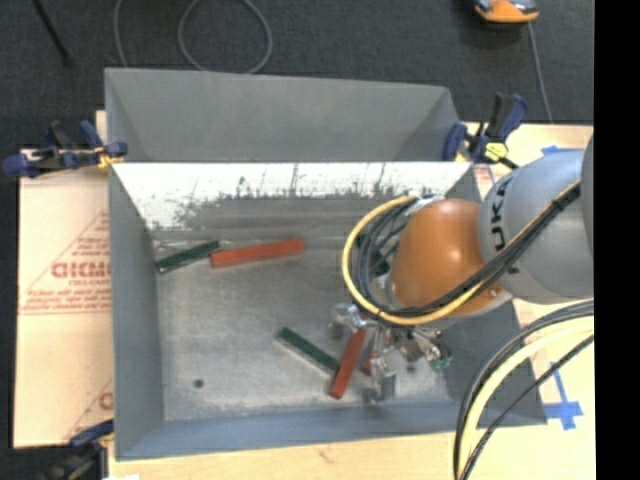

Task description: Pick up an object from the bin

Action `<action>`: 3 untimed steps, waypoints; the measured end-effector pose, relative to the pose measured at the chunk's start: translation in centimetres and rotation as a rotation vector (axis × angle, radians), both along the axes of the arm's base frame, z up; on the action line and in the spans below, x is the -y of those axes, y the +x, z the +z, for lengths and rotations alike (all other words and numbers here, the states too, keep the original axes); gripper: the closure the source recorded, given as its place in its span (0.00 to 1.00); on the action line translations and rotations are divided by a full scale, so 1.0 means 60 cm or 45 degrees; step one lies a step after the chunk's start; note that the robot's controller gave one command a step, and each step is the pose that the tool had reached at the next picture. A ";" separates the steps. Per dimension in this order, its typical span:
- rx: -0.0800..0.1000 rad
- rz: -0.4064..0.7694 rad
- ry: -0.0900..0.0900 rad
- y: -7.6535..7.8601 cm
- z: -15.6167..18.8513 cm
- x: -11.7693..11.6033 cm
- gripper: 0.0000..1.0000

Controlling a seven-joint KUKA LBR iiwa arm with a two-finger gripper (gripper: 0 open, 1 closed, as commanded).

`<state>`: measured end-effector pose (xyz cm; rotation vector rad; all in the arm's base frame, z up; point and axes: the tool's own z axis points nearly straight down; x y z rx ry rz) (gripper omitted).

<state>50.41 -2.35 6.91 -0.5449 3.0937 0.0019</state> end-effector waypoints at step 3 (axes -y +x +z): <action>0.006 -0.015 -0.001 0.057 0.307 0.029 0.00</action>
Offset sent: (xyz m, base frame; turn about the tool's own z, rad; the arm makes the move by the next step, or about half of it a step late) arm 0.0000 0.0000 0.0000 0.0000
